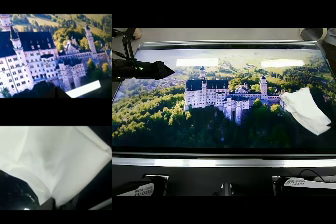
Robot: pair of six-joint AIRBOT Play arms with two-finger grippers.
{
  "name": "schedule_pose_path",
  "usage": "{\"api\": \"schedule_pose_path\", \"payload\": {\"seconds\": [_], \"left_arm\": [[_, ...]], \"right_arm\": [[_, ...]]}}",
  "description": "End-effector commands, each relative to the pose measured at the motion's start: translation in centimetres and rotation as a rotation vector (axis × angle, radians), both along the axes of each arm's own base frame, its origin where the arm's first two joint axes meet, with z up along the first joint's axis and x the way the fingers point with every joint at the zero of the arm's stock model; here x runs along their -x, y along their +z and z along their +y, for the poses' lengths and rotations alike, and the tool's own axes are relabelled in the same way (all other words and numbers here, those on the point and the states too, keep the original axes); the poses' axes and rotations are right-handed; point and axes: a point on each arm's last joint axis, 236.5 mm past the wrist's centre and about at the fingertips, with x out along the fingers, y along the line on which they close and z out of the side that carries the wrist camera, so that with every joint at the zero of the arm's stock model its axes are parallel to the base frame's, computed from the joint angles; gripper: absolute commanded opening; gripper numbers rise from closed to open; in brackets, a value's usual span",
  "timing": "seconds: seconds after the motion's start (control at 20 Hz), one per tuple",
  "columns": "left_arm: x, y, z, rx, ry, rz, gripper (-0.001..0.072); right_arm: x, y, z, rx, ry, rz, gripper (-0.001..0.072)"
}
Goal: Fold the shirts.
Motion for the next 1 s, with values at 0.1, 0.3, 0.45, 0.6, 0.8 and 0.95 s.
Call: {"api": "schedule_pose_path", "payload": {"seconds": [0.1, 0.3, 0.45, 0.6, 0.8, 0.95], "left_arm": [[0.0, 0.0, 0.0, -0.001, 0.0, 0.0, 0.0028], [0.0, 0.0, 0.0, -0.001, -0.001, 0.0, 0.0027], [0.1, 0.0, -0.2, -0.001, -0.004, 0.0, 0.0028], [0.1, 0.0, -0.2, -0.001, -0.004, 0.0, 0.0027], [0.0, 0.0, -0.1, -0.001, -0.003, -0.001, 0.0027], [-0.3, -0.4, 0.3, -0.058, 0.002, -0.014, 0.0025]], "right_arm": [[8.5, -5.1, 3.1, 0.013, -0.131, 0.186, 0.002], [11.9, -6.4, 5.0, 0.035, -0.142, 0.267, 0.002], [13.7, -6.5, 4.9, 0.084, -0.162, 0.311, 0.002], [14.0, -6.4, 5.1, 0.081, -0.183, 0.325, 0.0215], [14.2, -2.6, 1.2, 0.199, -0.076, 0.345, 0.0655], [7.3, 5.6, -5.8, 0.464, -0.059, 0.085, 0.0655]]}}
